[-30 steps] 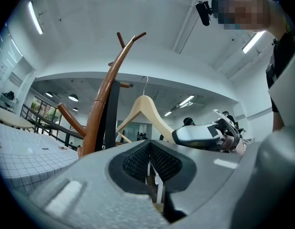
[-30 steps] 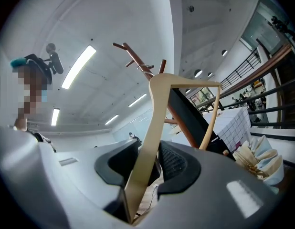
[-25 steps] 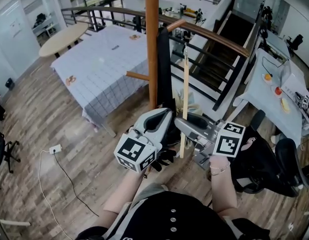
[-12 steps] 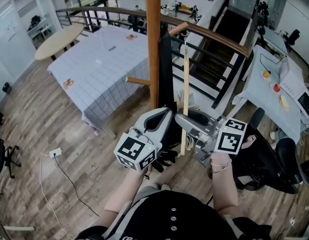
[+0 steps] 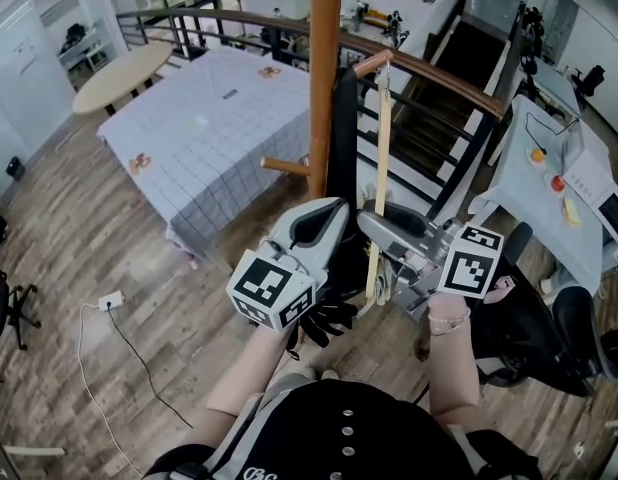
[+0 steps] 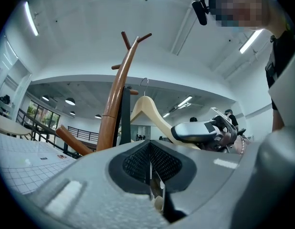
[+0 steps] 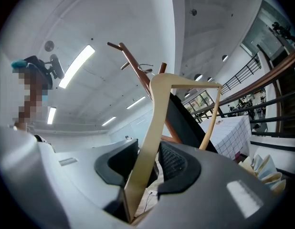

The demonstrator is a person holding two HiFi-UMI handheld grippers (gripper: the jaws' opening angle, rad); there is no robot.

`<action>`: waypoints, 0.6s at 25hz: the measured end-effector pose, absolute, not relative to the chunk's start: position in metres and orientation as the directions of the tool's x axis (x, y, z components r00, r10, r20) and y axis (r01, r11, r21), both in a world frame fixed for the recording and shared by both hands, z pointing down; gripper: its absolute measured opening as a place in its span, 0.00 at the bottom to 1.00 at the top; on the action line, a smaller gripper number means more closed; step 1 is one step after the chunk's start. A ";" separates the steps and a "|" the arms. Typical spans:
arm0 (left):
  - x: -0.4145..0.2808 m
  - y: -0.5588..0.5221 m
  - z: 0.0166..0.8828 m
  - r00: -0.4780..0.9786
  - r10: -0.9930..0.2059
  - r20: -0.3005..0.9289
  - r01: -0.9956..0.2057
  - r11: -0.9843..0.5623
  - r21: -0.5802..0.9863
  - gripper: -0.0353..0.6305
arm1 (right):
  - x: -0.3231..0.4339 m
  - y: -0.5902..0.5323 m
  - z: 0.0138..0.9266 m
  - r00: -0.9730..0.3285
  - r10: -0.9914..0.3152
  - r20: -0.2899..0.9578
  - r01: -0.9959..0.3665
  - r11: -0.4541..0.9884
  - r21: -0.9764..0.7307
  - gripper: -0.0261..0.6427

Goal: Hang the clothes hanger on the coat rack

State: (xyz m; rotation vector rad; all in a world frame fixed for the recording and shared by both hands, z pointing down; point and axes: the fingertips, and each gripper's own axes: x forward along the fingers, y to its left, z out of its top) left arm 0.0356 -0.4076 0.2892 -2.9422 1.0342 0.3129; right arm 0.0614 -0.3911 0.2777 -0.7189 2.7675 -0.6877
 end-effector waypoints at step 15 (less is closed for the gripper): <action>0.026 -0.424 0.275 0.760 -0.614 -0.212 -0.624 -0.781 0.027 0.05 | 0.046 -0.410 0.265 -0.897 -0.435 -0.077 -0.348 0.803 -0.484 0.25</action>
